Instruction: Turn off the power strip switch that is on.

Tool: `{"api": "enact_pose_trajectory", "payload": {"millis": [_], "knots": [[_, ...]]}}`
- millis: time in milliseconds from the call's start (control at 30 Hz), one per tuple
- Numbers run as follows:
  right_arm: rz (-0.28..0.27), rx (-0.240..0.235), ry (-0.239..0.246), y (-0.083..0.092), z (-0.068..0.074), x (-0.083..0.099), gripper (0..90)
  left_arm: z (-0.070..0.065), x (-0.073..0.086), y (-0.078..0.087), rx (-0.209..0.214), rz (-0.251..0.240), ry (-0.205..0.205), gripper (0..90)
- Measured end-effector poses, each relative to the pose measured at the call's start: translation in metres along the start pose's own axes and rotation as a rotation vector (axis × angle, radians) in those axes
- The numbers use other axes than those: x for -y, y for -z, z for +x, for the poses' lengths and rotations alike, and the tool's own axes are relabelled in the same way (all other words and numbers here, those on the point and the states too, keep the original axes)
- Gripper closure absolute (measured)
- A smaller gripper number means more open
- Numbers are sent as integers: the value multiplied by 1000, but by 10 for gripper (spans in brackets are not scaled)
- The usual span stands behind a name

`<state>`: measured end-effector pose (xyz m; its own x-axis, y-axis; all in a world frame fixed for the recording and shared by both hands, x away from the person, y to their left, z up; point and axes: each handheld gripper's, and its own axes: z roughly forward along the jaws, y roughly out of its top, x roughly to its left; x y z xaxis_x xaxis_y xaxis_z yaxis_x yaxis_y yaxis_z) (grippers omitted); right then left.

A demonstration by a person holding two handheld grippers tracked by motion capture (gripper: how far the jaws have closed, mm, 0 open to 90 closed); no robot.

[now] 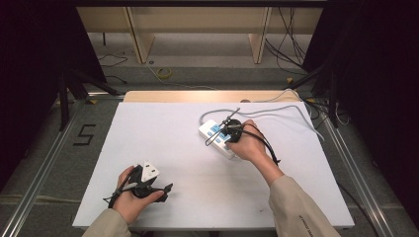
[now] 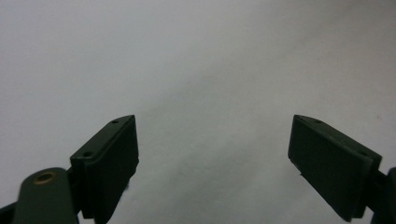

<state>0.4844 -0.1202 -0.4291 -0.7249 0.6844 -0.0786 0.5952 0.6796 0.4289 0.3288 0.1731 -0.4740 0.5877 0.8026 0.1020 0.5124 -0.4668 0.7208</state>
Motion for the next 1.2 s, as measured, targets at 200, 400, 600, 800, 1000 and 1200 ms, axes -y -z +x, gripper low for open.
{"api": "enact_pose_trajectory", "payload": {"millis": [200, 400, 600, 800, 1000, 1200], "knots": [[-1, 2, 2, 5, 0, 3, 900, 0, 0, 0, -2, -1, 1, 159], [-3, 2, 5, 11, -3, 9, 900, 0, 0, 0, -3, 0, 1, 159], [-4, 4, 0, 17, -4, 16, 900, 0, 0, 0, -4, -1, 3, 159], [-22, 0, -5, 23, -5, 21, 900, 0, 0, 0, -4, -2, 4, 159], [-25, 0, -7, 27, -7, 29, 900, -1, 0, 0, -3, 0, 6, 159], [-24, -3, -8, 29, -8, 35, 900, -1, 0, 0, -4, -2, 9, 159]]}}
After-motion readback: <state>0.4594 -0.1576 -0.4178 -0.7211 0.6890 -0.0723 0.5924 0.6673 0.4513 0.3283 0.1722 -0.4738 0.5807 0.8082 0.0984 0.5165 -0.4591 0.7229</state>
